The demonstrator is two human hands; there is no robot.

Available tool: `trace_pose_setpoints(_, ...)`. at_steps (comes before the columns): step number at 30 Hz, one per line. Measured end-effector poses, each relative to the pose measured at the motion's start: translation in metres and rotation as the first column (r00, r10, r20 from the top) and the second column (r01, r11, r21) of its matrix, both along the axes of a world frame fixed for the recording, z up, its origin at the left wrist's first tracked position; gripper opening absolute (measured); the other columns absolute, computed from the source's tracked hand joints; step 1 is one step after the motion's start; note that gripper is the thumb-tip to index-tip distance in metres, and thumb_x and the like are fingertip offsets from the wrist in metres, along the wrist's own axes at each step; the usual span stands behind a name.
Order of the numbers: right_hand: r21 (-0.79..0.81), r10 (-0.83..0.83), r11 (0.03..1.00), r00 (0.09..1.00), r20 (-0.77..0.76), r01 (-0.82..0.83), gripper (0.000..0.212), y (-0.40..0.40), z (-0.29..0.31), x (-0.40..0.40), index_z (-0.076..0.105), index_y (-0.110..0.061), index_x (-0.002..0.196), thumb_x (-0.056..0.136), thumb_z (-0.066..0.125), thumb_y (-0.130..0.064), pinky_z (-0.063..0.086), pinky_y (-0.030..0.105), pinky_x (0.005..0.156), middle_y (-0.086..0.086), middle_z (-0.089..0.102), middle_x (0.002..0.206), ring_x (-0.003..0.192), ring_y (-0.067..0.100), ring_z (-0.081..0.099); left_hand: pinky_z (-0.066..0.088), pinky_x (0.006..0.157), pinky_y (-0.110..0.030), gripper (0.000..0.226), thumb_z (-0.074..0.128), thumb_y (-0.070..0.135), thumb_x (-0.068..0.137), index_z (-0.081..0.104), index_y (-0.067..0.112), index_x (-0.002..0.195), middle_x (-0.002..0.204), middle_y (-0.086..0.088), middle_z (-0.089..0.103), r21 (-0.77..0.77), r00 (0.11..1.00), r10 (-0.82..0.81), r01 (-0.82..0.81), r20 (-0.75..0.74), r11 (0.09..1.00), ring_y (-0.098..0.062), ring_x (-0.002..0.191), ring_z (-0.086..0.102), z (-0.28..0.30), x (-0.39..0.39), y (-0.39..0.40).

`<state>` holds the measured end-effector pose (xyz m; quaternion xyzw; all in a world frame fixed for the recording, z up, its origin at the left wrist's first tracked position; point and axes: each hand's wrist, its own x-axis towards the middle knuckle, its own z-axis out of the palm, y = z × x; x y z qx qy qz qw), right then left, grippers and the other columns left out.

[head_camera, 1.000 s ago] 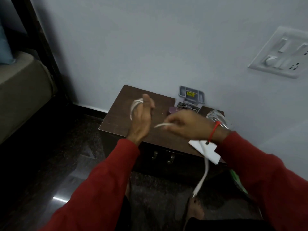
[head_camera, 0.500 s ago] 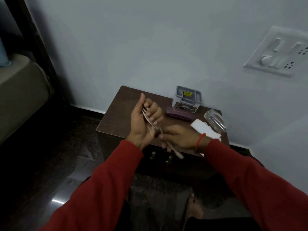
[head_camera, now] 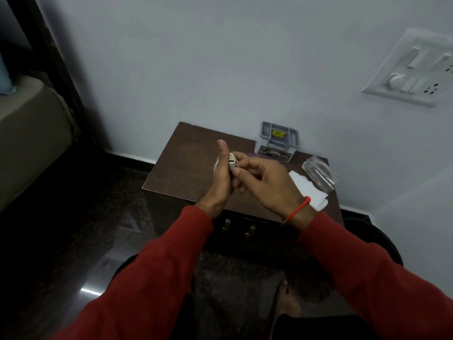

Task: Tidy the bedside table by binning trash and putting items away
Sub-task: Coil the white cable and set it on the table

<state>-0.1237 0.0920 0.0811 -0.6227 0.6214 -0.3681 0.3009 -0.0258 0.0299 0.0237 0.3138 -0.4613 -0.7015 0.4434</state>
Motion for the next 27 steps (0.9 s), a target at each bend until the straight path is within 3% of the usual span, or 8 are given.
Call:
trace_pose_setpoints(4,-0.22,-0.102,0.975,0.944,-0.315,0.032,0.008,-0.003,-0.005,-0.013,0.07,-0.023,0.083,0.081,0.074,-0.029,0.039,0.011,0.061,-0.004,0.062,0.074,0.062,0.003,0.056,0.03,0.042,-0.019,0.096,0.003,0.089,0.08,0.057,0.011,0.067,0.052,-0.005,0.045,0.015,0.968,-0.237,0.236,0.085,0.972,-0.014,0.04,0.041,-0.005,0.001,0.007)
trace_pose_setpoints(7,-0.166,-0.074,0.986,0.954,-0.291,0.025,0.021,-0.006,-0.012,-0.02,0.063,-0.026,0.097,0.079,0.072,-0.029,0.043,0.018,0.076,-0.003,0.057,0.093,0.083,0.001,0.054,0.024,0.044,-0.02,0.087,0.006,0.083,0.089,0.047,0.022,0.045,0.04,0.002,0.038,0.033,0.955,-0.253,0.25,0.155,0.968,-0.012,0.036,0.034,-0.002,0.001,0.011)
trace_pose_setpoints(10,0.067,0.075,0.995,0.997,0.031,-0.076,0.045,-0.01,-0.014,-0.024,0.055,-0.03,0.12,0.079,0.073,-0.035,0.051,0.033,0.092,0.001,0.061,0.114,0.102,0.011,0.06,0.014,0.041,-0.022,0.088,0.012,0.081,0.091,0.044,0.02,0.037,0.033,0.002,0.03,0.085,0.939,-0.344,0.341,0.027,0.936,-0.012,0.03,0.027,0.005,0.003,0.011)
trace_pose_setpoints(12,0.204,0.11,0.962,0.943,0.314,-0.18,0.037,-0.011,-0.015,-0.026,0.06,-0.02,0.119,0.085,0.071,-0.03,0.055,0.036,0.087,0.005,0.069,0.098,0.085,0.015,0.067,0.015,0.037,-0.019,0.089,0.014,0.079,0.094,0.041,0.017,0.037,0.032,0.001,0.03,0.099,0.903,-0.422,0.429,-0.084,0.898,-0.012,0.027,0.028,0.005,0.004,0.009)
trace_pose_setpoints(14,0.205,0.08,0.963,0.914,0.397,-0.174,0.025,-0.009,-0.016,-0.024,0.064,-0.011,0.108,0.088,0.066,-0.026,0.057,0.038,0.079,0.006,0.068,0.08,0.072,0.017,0.067,0.023,0.034,-0.015,0.088,0.017,0.075,0.098,0.038,0.013,0.039,0.032,-0.001,0.031,0.138,0.89,-0.444,0.455,-0.104,0.88,-0.013,0.025,0.032,0.005,0.005,0.007)
trace_pose_setpoints(19,0.049,0.018,0.998,0.888,0.46,-0.046,0.024,-0.009,-0.029,-0.021,0.061,-0.003,0.099,0.092,0.063,-0.026,0.054,0.065,0.079,0.022,0.067,0.083,0.075,0.04,0.065,0.033,0.039,-0.021,0.083,0.033,0.068,0.101,0.041,0.013,0.04,0.035,-0.007,0.036,0.072,0.987,-0.098,0.09,0.128,0.993,-0.021,0.03,0.038,0.008,0.007,0.003)
trace_pose_setpoints(23,-0.088,-0.051,0.993,0.954,0.295,0.081,0.014,-0.009,-0.039,-0.016,0.065,-0.013,0.103,0.092,0.063,-0.021,0.054,0.045,0.083,0.014,0.07,0.092,0.083,0.027,0.066,0.038,0.04,-0.022,0.074,0.042,0.066,0.099,0.048,0.015,0.047,0.04,-0.004,0.045,0.075,0.953,0.21,-0.231,0.219,0.97,-0.017,0.035,0.044,0.003,0.007,-0.005)
trace_pose_setpoints(27,-0.114,-0.076,0.987,0.948,0.308,0.116,0.013,-0.009,-0.045,-0.013,0.067,-0.017,0.103,0.091,0.065,-0.019,0.053,0.04,0.082,0.01,0.071,0.093,0.087,0.026,0.067,0.044,0.045,-0.025,0.059,0.036,0.06,0.104,0.058,0.013,0.075,0.052,-0.002,0.049,0.152,0.968,0.191,-0.216,0.163,0.965,-0.012,0.042,0.046,-0.006,0.006,-0.011)
